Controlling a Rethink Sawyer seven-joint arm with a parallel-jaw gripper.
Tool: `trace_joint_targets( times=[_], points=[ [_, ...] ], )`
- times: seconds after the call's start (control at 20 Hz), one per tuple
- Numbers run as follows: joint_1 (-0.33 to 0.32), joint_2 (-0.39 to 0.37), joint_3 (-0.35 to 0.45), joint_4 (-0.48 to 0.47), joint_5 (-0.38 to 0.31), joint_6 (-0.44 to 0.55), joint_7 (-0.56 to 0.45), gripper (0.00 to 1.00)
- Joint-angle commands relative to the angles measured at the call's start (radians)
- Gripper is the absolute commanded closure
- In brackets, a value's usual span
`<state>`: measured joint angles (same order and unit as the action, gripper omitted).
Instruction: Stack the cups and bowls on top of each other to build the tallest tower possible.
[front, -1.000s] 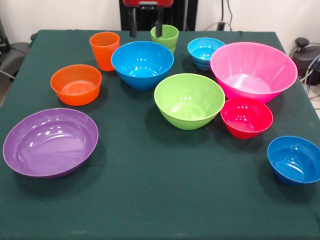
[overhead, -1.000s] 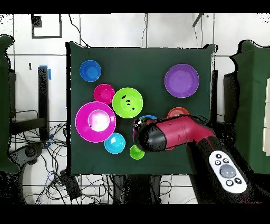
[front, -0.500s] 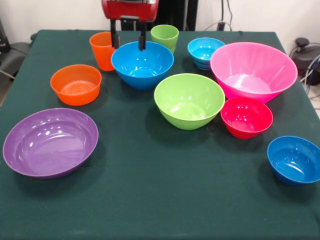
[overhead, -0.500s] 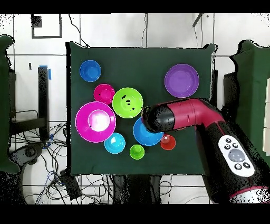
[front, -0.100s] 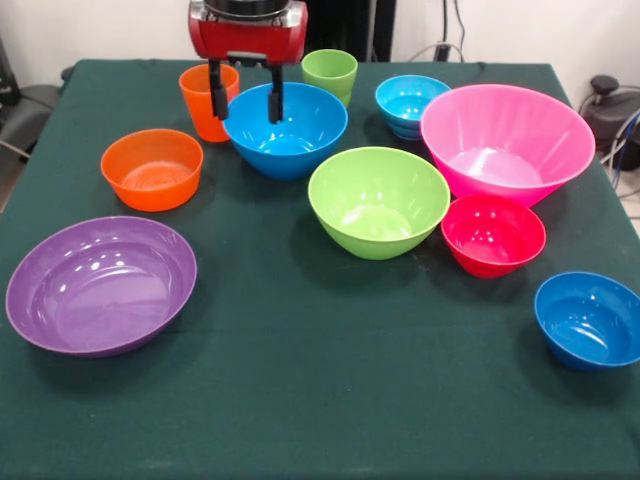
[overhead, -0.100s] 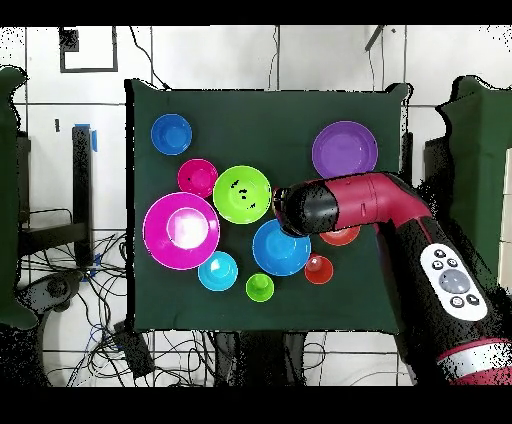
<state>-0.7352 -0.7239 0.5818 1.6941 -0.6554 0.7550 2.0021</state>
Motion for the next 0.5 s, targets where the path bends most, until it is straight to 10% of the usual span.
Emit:
trace_joint_targets(
  times=[0.05,0.5],
  points=[
    [0.008,0.04,0.048,-0.079,-0.024,0.139,-0.295,0.0],
    [0.028,0.001,0.038,-0.111,0.015,0.228,-0.255,0.0]
  ],
)
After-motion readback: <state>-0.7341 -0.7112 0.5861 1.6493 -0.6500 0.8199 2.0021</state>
